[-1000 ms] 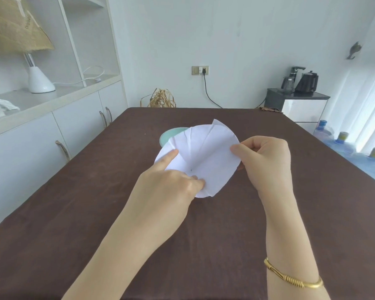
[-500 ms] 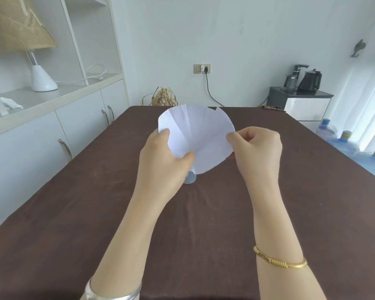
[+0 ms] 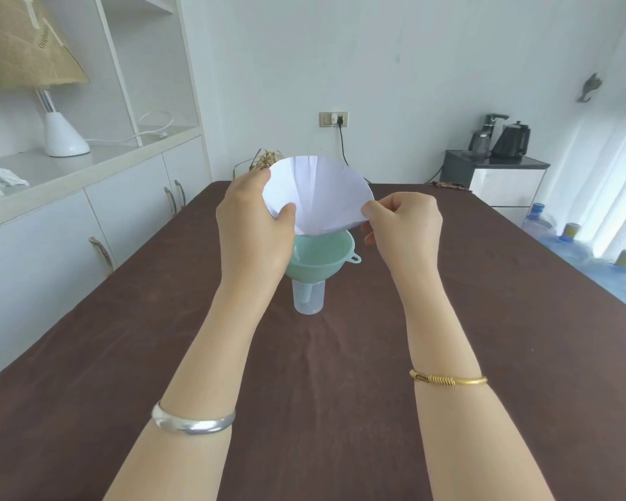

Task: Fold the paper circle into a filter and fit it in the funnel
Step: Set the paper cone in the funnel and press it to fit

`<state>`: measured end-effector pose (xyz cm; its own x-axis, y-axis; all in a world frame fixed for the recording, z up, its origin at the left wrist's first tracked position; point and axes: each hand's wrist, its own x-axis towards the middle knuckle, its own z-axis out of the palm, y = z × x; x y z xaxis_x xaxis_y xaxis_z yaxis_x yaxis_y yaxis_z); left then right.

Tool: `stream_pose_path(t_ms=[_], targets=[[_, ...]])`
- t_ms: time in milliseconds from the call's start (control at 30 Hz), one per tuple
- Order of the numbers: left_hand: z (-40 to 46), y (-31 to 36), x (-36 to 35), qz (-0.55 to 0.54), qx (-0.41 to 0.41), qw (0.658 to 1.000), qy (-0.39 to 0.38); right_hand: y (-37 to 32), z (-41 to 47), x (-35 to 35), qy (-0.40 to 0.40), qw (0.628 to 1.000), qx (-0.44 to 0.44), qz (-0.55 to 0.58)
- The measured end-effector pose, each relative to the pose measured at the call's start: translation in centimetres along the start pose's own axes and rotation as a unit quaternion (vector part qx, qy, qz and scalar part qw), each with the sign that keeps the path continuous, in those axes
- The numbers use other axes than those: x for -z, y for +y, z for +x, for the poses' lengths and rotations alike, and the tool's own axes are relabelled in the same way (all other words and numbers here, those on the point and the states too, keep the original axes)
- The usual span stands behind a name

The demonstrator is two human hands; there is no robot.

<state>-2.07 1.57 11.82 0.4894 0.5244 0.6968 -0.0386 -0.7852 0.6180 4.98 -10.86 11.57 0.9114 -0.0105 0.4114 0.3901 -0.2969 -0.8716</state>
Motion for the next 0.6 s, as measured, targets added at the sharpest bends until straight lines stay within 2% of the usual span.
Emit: stream_pose_path(t_ms=[167, 333, 600], targets=[[-0.3, -1.3, -1.4, 0.005, 0.059, 0.998, -0.033, 1.3, 0.6, -0.9, -0.018, 0.999, -0.012, -0.030], [-0.8, -2.3, -2.4, 0.005, 0.110, 0.994, -0.019, 2.5, 0.8, -1.8, -0.033, 0.998, -0.027, -0.047], [-0.9, -2.8, -3.4, 0.039, 0.111, 0.991, -0.063, 3.7, 0.9, -2.2, -0.066, 0.994, -0.037, -0.082]])
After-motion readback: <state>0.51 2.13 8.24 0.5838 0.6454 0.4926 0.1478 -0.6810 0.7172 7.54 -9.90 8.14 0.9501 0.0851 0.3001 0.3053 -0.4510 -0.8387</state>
